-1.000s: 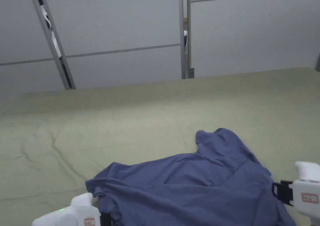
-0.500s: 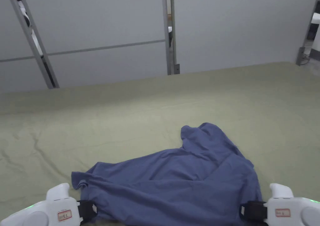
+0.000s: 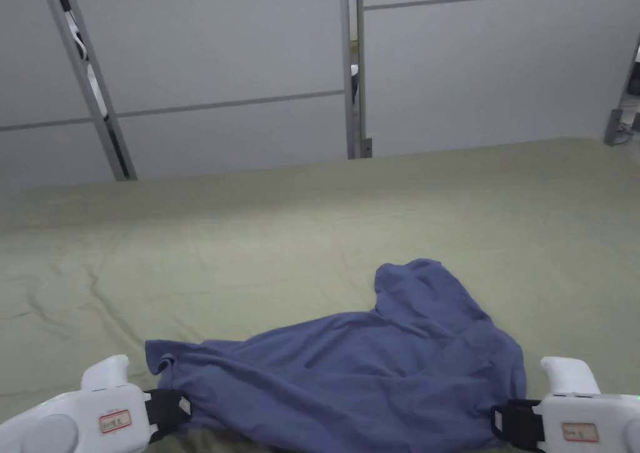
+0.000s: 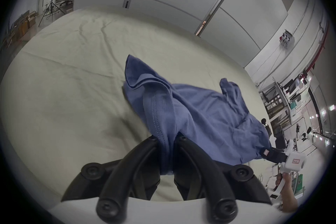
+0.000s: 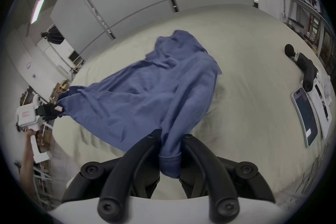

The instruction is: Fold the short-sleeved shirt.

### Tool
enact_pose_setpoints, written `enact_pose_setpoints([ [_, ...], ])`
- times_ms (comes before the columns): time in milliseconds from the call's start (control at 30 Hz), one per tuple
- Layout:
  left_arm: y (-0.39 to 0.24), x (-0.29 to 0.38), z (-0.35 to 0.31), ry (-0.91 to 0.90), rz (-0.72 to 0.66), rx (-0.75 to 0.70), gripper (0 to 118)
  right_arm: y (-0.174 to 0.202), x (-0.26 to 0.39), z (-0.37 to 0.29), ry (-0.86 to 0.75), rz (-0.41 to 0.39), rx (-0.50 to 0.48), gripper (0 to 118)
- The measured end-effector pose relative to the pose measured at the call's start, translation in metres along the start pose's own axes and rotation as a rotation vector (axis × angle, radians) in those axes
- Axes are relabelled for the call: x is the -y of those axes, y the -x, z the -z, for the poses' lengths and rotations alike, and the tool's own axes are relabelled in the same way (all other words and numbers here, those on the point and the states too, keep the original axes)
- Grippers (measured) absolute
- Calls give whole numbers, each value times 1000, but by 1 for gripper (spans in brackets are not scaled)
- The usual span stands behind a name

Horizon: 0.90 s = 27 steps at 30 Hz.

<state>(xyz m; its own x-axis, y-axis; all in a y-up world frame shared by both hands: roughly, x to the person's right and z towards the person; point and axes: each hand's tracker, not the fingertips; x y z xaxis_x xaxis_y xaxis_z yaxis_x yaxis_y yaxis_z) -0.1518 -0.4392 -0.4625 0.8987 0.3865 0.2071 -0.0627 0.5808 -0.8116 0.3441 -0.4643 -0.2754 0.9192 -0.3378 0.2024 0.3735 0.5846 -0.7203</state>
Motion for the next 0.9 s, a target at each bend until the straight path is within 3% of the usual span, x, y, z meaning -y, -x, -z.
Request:
enact_pose_setpoints([
  [100,9,6,-26,-3,17,0,11,11,9,-28,17,-92,-9,18],
  [233,31,39,-52,67,31,-46,11,8,37,-54,87,-98,-2,18],
  [300,43,63,-56,149,59,-95,11,5,56,-57,149,-155,44,18],
  [467,58,131,-21,358,114,-157,11,-12,111,-9,343,-210,88,18],
  [533,61,146,-8,352,135,-171,13,-13,122,5,331,-230,109,25],
  [600,61,146,-11,319,139,-164,36,-9,115,-2,285,-269,92,49],
  [633,59,139,-17,312,133,-140,63,-4,109,-8,266,-306,119,81],
  [667,56,133,-22,308,136,-157,110,-1,103,-15,240,-343,161,116],
  [700,54,123,-27,281,168,-215,118,2,95,-24,198,-362,167,118],
  [833,34,68,-83,-65,179,-220,118,13,37,-75,-158,-307,150,118],
  [900,23,48,-100,-144,150,-244,116,19,17,-89,-283,-265,155,118],
])
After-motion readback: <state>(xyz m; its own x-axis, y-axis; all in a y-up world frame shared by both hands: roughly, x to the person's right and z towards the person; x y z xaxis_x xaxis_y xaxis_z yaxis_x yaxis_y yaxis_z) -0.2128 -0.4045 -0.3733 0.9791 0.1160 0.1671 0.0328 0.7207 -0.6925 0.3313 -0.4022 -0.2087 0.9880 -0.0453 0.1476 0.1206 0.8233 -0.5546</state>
